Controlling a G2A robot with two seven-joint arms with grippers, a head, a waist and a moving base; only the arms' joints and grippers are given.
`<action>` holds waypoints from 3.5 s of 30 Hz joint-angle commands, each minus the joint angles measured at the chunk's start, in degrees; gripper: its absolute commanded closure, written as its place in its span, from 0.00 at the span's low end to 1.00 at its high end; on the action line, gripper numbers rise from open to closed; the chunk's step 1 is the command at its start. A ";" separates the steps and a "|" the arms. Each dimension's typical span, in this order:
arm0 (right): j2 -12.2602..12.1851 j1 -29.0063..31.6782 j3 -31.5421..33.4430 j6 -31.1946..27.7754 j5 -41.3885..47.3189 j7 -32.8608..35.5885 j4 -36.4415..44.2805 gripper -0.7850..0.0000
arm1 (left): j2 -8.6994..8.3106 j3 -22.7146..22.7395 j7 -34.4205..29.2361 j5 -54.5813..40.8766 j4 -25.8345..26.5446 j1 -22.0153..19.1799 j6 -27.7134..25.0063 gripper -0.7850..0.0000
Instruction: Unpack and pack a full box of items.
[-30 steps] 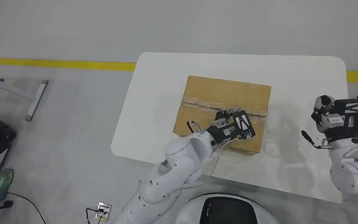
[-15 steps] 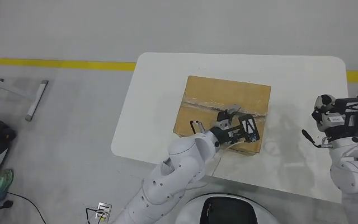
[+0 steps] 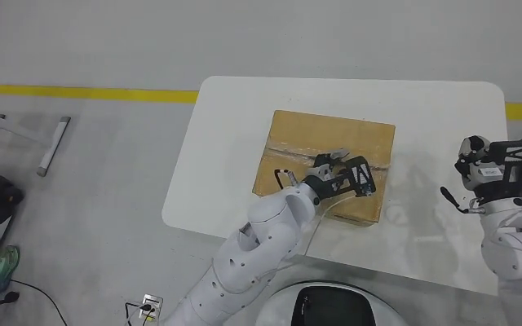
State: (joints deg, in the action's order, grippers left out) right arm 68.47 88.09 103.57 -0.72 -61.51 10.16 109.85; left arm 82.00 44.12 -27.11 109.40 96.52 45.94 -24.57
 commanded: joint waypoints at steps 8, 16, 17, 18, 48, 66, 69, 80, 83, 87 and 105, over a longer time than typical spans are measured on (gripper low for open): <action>0.04 -0.29 0.02 -0.18 -0.12 0.35 -0.07 1.00 | 0.06 1.80 1.06 1.14 1.37 0.76 -0.18 0.60; 0.10 -0.82 -0.33 -0.19 -0.12 0.59 -0.55 1.00 | 0.31 2.21 2.12 1.86 1.05 1.32 -0.35 0.73; 0.11 -0.87 -0.37 -0.15 -0.10 0.66 -0.63 1.00 | 0.36 2.25 2.16 1.69 0.94 1.34 -0.50 0.73; 0.11 -0.92 -0.37 -0.09 -0.10 0.70 -0.66 1.00 | 0.42 2.29 2.11 1.53 0.86 1.37 -0.56 0.73; 0.16 -2.40 -0.33 -2.44 4.23 3.85 3.29 1.00 | -1.33 28.32 -2.49 5.17 7.43 5.05 11.03 1.00; 0.25 -1.84 -1.33 -3.98 13.31 9.86 6.11 1.00 | -2.24 38.48 -6.52 6.63 4.77 10.23 17.35 0.00; 0.21 -2.02 -0.88 -4.40 16.27 11.49 6.61 1.00 | -2.21 39.40 -7.41 4.99 4.81 10.50 17.94 0.00; -0.02 -2.29 -0.58 -4.91 21.72 15.08 7.02 1.00 | -1.76 44.13 -11.10 -10.33 4.79 9.73 21.44 0.00; -0.06 -2.46 -0.23 -4.93 23.96 15.57 6.82 1.00 | -1.61 45.26 -10.02 -16.04 4.68 9.60 22.38 0.00; -0.16 -3.16 0.36 -5.43 27.02 16.40 6.78 1.00 | -1.52 46.49 -9.49 -22.36 4.18 9.36 23.02 0.00; -0.80 -3.21 -7.73 -13.43 15.38 16.31 7.61 1.00 | -2.48 50.24 -8.27 -28.10 6.47 10.54 22.84 0.00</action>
State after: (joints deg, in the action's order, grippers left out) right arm 67.71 85.05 96.35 -14.09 -45.32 26.27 117.84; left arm 79.58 94.28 -35.36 81.36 102.82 56.40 -1.76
